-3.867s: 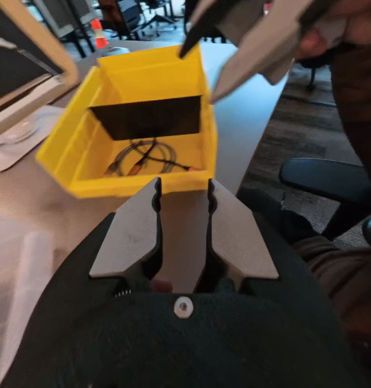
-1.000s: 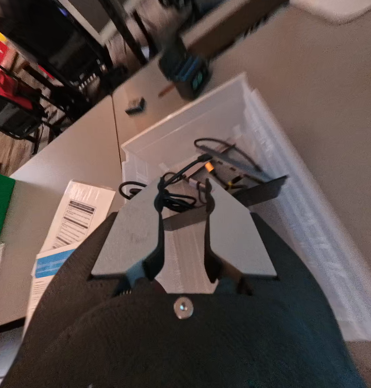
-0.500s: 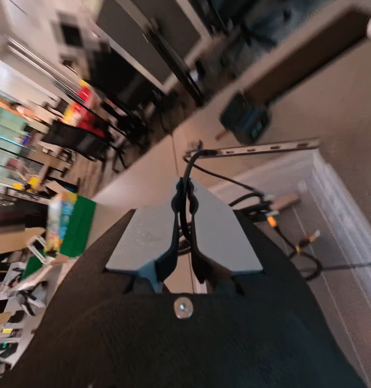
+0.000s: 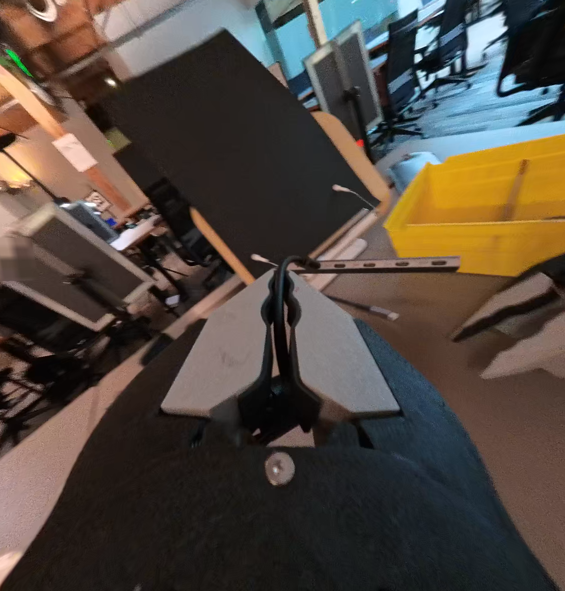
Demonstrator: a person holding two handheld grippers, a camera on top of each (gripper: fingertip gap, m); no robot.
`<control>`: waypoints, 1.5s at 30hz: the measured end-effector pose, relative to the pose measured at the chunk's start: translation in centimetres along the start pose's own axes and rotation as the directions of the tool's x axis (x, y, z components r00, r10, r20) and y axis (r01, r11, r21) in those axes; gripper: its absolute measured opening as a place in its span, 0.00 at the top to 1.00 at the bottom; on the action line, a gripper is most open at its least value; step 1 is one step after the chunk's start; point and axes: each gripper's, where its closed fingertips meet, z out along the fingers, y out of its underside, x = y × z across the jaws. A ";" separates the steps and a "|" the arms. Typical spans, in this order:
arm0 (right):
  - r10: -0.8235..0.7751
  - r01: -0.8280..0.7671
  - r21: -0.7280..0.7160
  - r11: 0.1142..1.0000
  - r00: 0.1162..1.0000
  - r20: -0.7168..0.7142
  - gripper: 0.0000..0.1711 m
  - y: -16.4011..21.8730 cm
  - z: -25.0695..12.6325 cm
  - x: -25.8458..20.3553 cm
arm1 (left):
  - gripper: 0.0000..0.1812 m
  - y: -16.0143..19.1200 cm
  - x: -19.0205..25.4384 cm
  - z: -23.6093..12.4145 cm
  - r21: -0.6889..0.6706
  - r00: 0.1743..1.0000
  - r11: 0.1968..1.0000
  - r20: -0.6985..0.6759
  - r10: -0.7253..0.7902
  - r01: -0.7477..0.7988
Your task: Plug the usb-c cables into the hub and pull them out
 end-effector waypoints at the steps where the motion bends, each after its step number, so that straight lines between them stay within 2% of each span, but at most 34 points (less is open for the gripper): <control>1: 0.005 -0.005 0.020 1.000 1.000 0.018 0.71 -0.2 -0.2 -0.3 | 1.00 1.3 2.0 0.7 0.006 1.000 1.000 -0.025 -0.008 0.008; 4: 0.025 -0.030 0.080 0.996 0.998 0.064 0.65 -0.9 -1.1 -0.7 | 1.00 4.7 6.2 2.5 0.044 0.999 0.999 -0.046 0.002 0.000; 8: 0.041 -0.053 0.133 0.990 0.995 0.092 0.62 -1.5 -2.0 -0.6 | 1.00 5.7 9.6 4.1 0.198 0.986 0.973 -0.095 0.139 -0.118; 11: 0.039 -0.055 0.141 0.988 0.993 0.115 0.60 -1.6 -2.1 -0.9 | 1.00 5.9 11.8 4.3 0.323 0.947 0.942 -0.262 0.185 -0.095; 14: 0.021 -0.038 0.120 0.992 0.991 0.135 0.59 -1.3 -1.7 -1.4 | 1.00 6.2 13.3 3.7 0.388 0.865 0.921 -0.473 0.166 0.036; 16: 0.011 -0.028 0.096 0.995 0.984 0.178 0.59 -1.0 -1.3 -2.2 | 1.00 6.7 13.9 3.2 0.380 0.802 0.920 -0.576 0.157 0.093; 21: -0.045 0.051 -0.006 0.999 0.935 0.353 0.63 0.5 -0.4 -6.0 | 1.00 8.4 15.5 2.7 0.362 0.725 0.931 -0.653 0.220 0.043; 23: -0.130 0.137 -0.001 0.991 0.938 0.323 0.65 0.7 -0.2 -6.5 | 1.00 8.7 15.7 2.5 0.375 0.723 0.927 -0.641 0.257 0.004; 27: -0.284 0.271 0.092 0.958 0.940 0.190 0.68 -1.3 -1.4 -6.2 | 1.00 8.2 15.4 1.7 0.386 0.708 0.922 -0.660 0.252 0.031; 30: -0.367 0.365 0.039 0.930 0.926 0.086 0.65 -3.2 -3.0 -5.1 | 1.00 7.9 15.7 0.6 0.395 0.672 0.917 -0.694 0.259 0.054; 34: -0.525 0.524 -0.106 0.845 0.851 0.014 0.64 -4.9 -4.6 -4.3 | 1.00 7.7 16.7 -1.1 0.390 0.580 0.915 -0.771 0.263 0.104; 37: -0.624 0.626 -0.288 0.725 0.774 0.112 0.65 -2.5 -4.0 -4.0 | 1.00 7.5 16.9 -1.7 0.388 0.552 0.913 -0.793 0.260 0.127; 39: -0.616 0.658 -0.363 0.660 0.750 0.240 0.70 0.1 -3.3 -4.4 | 1.00 7.4 16.9 -2.1 0.381 0.529 0.912 -0.810 0.252 0.149; 41: -0.594 0.665 -0.380 0.643 0.746 0.301 0.80 1.3 -2.5 -4.6 | 1.00 7.7 17.0 -2.3 0.368 0.506 0.917 -0.826 0.247 0.154; 45: -0.504 0.637 -0.364 0.679 0.765 0.400 0.80 2.8 -1.5 -5.4 | 1.00 8.4 17.2 -2.2 0.342 0.487 0.929 -0.841 0.234 0.143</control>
